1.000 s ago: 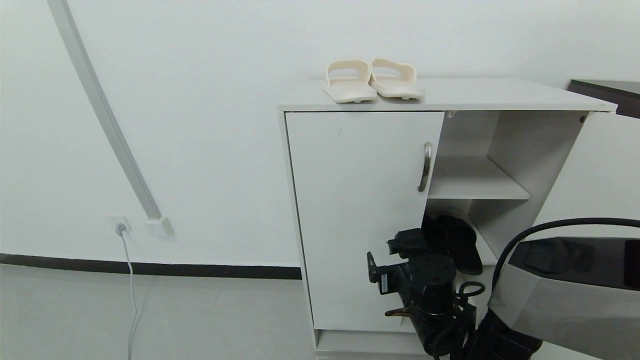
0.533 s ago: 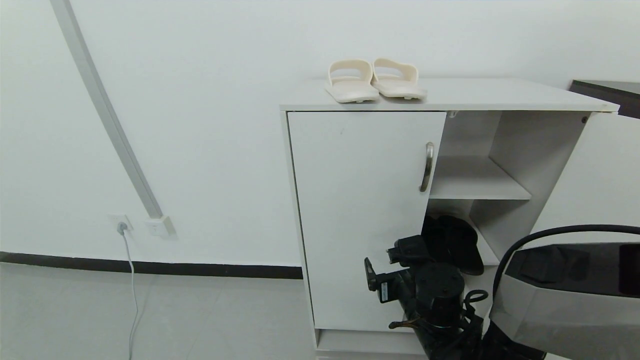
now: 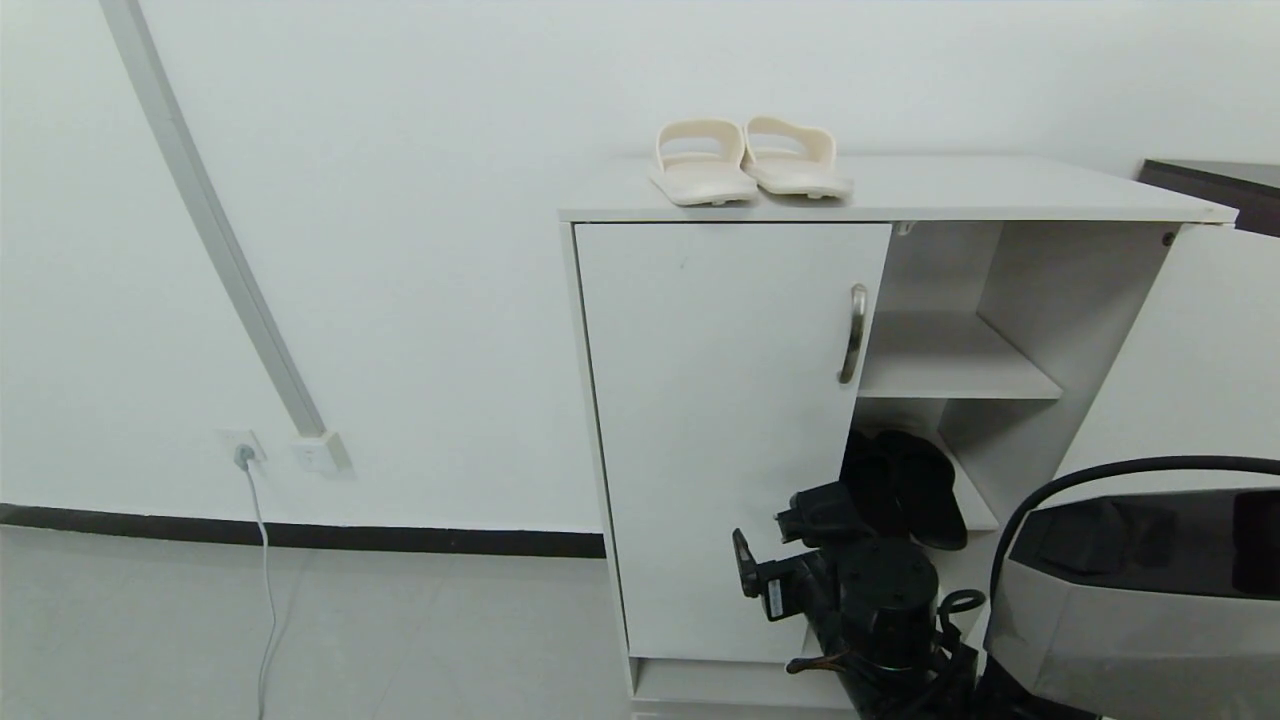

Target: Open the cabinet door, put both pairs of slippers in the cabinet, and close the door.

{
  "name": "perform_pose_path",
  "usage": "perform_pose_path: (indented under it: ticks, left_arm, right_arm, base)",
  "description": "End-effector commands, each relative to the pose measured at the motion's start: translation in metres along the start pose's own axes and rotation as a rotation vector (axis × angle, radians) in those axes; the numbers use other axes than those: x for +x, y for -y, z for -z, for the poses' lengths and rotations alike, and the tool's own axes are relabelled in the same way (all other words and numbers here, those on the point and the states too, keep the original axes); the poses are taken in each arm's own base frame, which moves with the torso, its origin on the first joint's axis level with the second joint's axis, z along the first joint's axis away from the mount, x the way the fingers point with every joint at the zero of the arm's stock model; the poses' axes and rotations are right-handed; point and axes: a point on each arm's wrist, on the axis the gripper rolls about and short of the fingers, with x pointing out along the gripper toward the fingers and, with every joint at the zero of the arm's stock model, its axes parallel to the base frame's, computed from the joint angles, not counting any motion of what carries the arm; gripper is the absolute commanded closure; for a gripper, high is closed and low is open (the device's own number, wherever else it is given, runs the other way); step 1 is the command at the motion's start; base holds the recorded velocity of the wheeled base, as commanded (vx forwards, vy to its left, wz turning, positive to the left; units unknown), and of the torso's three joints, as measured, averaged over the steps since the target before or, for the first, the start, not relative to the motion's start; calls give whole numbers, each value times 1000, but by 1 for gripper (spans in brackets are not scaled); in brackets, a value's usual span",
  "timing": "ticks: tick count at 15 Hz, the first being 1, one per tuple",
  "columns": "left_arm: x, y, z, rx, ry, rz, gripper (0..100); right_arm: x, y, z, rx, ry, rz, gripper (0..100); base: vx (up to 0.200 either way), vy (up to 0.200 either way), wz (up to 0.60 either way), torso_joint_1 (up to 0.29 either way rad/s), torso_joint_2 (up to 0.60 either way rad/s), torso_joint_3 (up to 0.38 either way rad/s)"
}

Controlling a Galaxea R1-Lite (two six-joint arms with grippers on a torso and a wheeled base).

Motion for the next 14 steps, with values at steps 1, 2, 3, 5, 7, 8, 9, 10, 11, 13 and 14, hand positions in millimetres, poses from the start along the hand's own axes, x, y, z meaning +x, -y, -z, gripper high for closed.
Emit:
perform_pose_path:
  ticks: [1, 2, 3, 5, 7, 8, 9, 10, 11, 13, 14]
  left_arm:
    - [0, 0, 0, 0, -1, 0, 100]
    - [0, 0, 0, 0, -1, 0, 100]
    - [0, 0, 0, 0, -1, 0, 100]
    - [0, 0, 0, 0, -1, 0, 100]
    - [0, 0, 0, 0, -1, 0, 100]
    - [0, 0, 0, 0, -1, 0, 100]
    - [0, 0, 0, 0, -1, 0, 100]
    - [0, 0, 0, 0, -1, 0, 100]
    - [0, 0, 0, 0, -1, 0, 100]
    - [0, 0, 0, 0, -1, 0, 100]
    - [0, 0, 0, 0, -1, 0, 100]
  right_arm:
    - [-1, -2, -1, 5, 11, -6, 0]
    - [-1, -2, -1, 6, 12, -6, 0]
    - [-1, -2, -1, 6, 12, -6, 0]
    - [-1, -2, -1, 6, 12, -6, 0]
    - [-1, -1, -1, 7, 13, -5, 0]
    - [-1, -1, -1, 6, 13, -5, 0]
    - [-1, -1, -1, 6, 13, -5, 0]
    - [-1, -1, -1, 5, 12, -5, 0]
    - [-1, -1, -1, 7, 13, -5, 0]
    - [-1, -1, -1, 7, 13, -5, 0]
    - [-1, -1, -1, 7, 13, -5, 0]
  base:
    - [0, 0, 0, 0, 0, 0]
    - [0, 0, 0, 22, -115, -105]
    - [0, 0, 0, 41, -261, -227]
    - [0, 0, 0, 68, -371, -300]
    - [0, 0, 0, 93, -425, -342]
    - [0, 0, 0, 110, -456, -344]
    - [0, 0, 0, 115, -447, -334]
    - [0, 0, 0, 134, -461, -325]
    - [0, 0, 0, 159, -461, -320]
    - [0, 0, 0, 146, -474, -327]
    - [0, 0, 0, 159, -476, -315]
